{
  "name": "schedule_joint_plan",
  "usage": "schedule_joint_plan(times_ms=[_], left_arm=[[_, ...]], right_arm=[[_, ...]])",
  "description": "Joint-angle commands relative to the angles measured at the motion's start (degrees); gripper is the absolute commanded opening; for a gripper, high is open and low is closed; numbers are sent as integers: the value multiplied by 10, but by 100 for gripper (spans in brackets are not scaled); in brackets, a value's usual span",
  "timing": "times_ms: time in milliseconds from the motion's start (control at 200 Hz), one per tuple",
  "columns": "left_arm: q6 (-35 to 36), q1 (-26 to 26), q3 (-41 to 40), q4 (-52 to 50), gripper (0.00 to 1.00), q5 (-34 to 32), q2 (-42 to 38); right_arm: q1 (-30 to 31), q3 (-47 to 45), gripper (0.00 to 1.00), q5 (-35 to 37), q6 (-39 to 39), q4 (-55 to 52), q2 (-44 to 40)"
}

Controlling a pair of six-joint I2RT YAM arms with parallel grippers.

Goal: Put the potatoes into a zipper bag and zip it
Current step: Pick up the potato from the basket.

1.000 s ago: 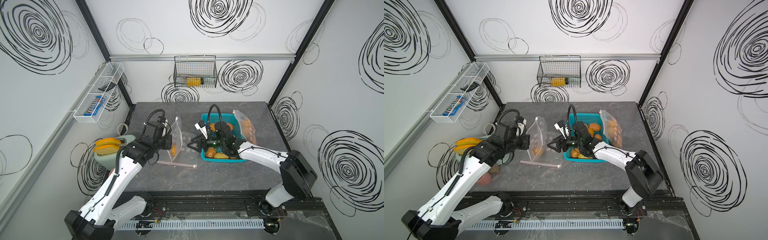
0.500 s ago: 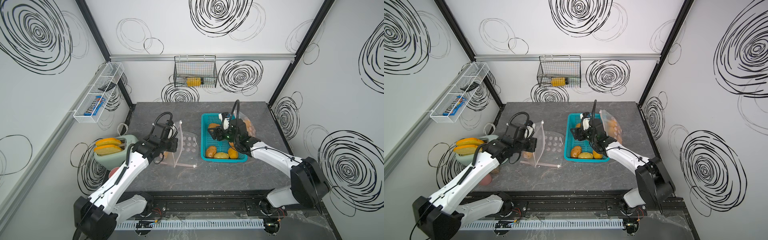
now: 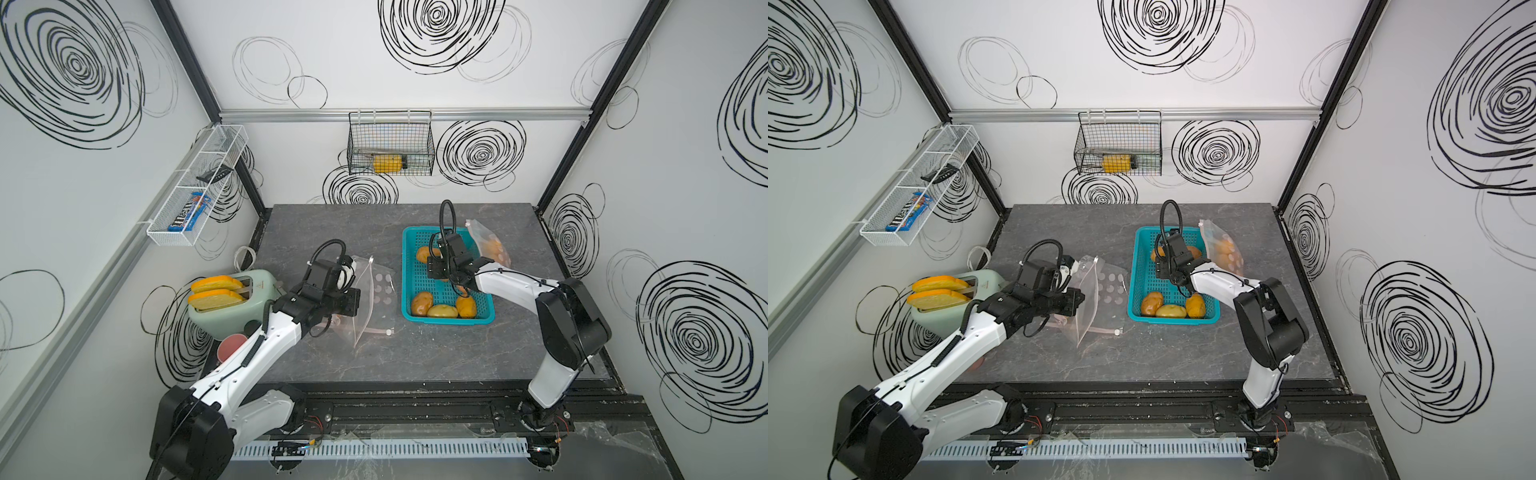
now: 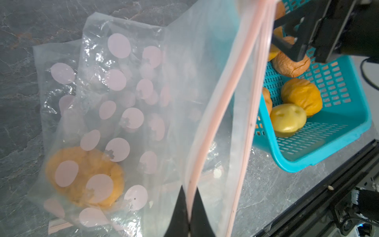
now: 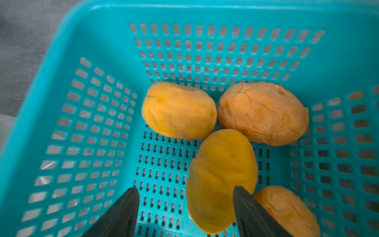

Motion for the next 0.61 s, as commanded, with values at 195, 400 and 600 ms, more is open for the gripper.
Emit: schedule_joint_plan(times_ms=[195, 400, 600], left_arm=[[-4, -3, -8, 25, 0, -15, -15], [-3, -13, -8, 22, 0, -32, -18], [-3, -24, -9, 18, 0, -43, -14]], right_arm=[[-9, 22, 79, 65, 23, -30, 40], [-19, 47, 80, 63, 27, -51, 71], [-19, 55, 70, 61, 24, -58, 80]])
